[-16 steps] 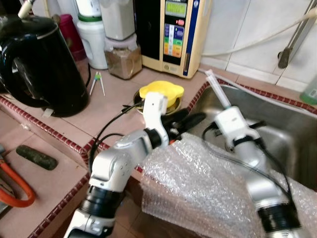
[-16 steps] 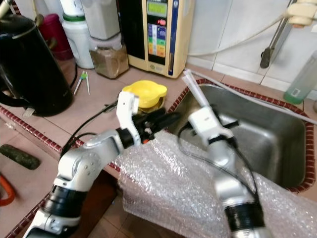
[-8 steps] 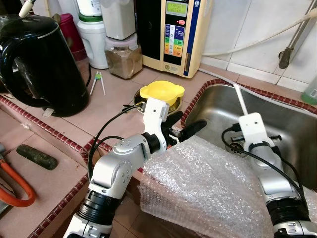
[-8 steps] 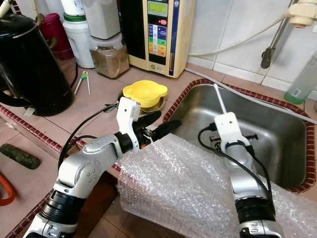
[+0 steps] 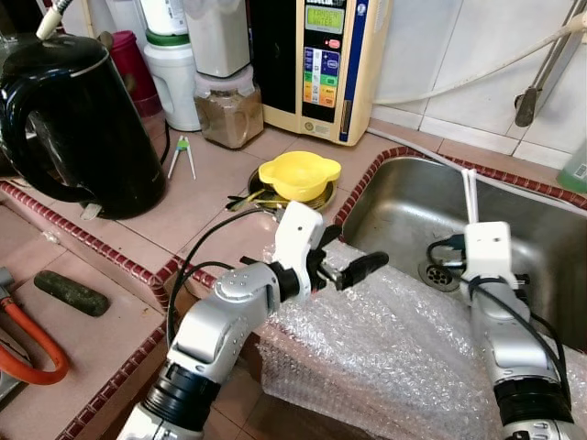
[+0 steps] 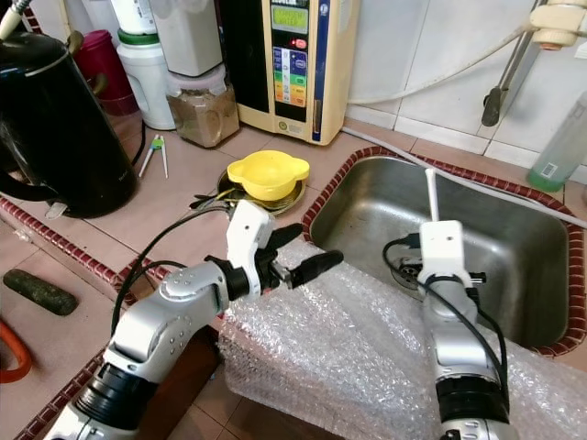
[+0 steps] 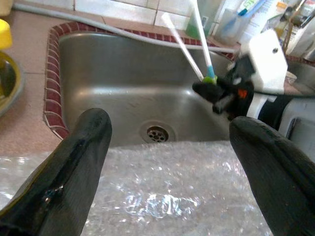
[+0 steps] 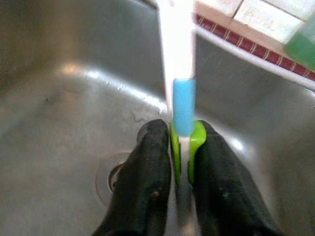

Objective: Kitchen organization

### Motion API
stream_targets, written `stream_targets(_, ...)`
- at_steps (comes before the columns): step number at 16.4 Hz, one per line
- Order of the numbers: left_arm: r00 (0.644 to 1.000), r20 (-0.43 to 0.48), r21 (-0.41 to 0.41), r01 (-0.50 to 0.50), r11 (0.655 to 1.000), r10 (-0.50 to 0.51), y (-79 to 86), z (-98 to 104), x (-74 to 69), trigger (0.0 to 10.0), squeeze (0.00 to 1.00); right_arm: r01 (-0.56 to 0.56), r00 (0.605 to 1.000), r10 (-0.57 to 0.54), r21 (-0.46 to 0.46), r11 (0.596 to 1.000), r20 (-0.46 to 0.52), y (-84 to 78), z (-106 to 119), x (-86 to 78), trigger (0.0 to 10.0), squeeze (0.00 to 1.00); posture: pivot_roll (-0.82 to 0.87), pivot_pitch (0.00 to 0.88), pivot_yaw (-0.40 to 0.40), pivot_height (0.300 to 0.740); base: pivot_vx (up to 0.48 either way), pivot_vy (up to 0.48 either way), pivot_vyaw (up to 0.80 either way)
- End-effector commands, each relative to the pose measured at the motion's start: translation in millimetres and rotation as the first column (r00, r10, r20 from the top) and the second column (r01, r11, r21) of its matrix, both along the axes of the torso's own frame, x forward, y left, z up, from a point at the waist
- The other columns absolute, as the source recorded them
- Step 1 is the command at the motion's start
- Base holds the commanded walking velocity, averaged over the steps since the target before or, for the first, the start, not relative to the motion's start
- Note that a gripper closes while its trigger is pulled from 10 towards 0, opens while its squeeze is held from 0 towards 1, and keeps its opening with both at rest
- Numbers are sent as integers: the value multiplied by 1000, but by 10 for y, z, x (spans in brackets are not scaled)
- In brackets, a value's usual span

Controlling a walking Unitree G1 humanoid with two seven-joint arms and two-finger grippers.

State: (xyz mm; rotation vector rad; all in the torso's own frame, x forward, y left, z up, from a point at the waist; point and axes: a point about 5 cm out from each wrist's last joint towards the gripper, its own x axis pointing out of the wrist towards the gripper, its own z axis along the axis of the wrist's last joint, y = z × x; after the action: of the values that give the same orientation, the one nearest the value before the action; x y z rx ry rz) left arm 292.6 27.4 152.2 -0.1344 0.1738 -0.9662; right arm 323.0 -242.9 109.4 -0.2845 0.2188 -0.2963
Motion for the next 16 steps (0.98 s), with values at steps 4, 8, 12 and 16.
stream_targets(4,1000,3,14,18,1000,-18,-16,-30,-23,10000,1000,21,1000,-21,6,1000,10,-11,10,-23,10000,1000,-136,60,67,740,0,0,0)
stream_targets(8,1000,3,14,18,1000,-18,-16,-30,-23,10000,1000,21,1000,-21,6,1000,10,-11,10,-23,10000,1000,-136,60,67,740,0,0,0)
stream_targets(12,1000,3,14,18,1000,-18,-16,-30,-23,10000,1000,21,1000,-21,6,1000,10,-11,10,-23,10000,1000,-136,60,67,740,0,0,0)
stream_targets(16,1000,3,14,18,1000,-18,-16,-30,-23,10000,1000,21,1000,-21,6,1000,10,-11,10,-23,10000,1000,-136,60,67,740,0,0,0)
